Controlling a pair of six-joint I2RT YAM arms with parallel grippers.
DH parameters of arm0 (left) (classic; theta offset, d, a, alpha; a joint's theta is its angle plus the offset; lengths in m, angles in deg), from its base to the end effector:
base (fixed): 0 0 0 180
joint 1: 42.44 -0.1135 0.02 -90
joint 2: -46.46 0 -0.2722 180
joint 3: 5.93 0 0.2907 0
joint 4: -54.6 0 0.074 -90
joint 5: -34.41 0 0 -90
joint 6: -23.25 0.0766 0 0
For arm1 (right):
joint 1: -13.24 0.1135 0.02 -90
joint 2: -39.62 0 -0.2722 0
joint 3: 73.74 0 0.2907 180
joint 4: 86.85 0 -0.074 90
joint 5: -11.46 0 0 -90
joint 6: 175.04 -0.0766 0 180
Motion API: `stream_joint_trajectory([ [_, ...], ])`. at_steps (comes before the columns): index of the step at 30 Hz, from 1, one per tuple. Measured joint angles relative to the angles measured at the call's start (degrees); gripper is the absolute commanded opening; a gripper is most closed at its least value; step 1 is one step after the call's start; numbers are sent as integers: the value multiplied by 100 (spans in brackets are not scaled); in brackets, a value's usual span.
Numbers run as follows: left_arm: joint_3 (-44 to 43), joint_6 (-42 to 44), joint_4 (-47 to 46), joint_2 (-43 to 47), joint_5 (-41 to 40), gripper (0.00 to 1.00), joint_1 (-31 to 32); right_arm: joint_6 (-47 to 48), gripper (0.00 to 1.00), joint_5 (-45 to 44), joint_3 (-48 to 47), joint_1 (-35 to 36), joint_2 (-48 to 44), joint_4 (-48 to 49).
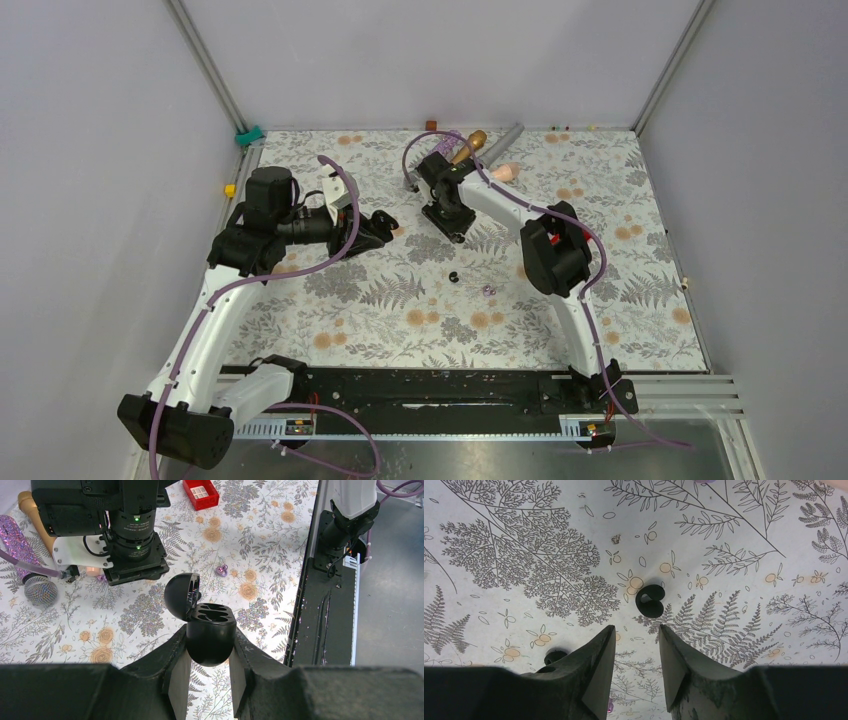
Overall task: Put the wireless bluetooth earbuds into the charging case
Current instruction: Pick up the earbud from the center of the board.
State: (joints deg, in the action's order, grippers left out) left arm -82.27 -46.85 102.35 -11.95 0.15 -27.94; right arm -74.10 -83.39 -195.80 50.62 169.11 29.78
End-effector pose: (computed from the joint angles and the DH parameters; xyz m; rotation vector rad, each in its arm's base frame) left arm 0.2316 -0.1253 0.3766 1.1070 1.6267 -0.9424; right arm 0.4257 0.3171 0.1440 -1.1262 2.5596 -0.0071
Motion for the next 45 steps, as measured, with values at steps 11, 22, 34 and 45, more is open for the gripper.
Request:
stream_joint_trajectory([
  [11, 9, 0, 0, 0, -2, 0, 0, -46, 44, 151, -2, 7, 101, 31],
  [22, 9, 0, -4, 0, 0, 0, 0, -94, 44, 144, -44, 9, 243, 31],
  [34, 11, -2, -87, 0, 0, 0, 0, -133, 44, -22, -138, 11, 304, -15],
  [45, 11, -2, -101, 0, 0, 0, 0, -83, 40, -297, -203, 11, 365, -20],
])
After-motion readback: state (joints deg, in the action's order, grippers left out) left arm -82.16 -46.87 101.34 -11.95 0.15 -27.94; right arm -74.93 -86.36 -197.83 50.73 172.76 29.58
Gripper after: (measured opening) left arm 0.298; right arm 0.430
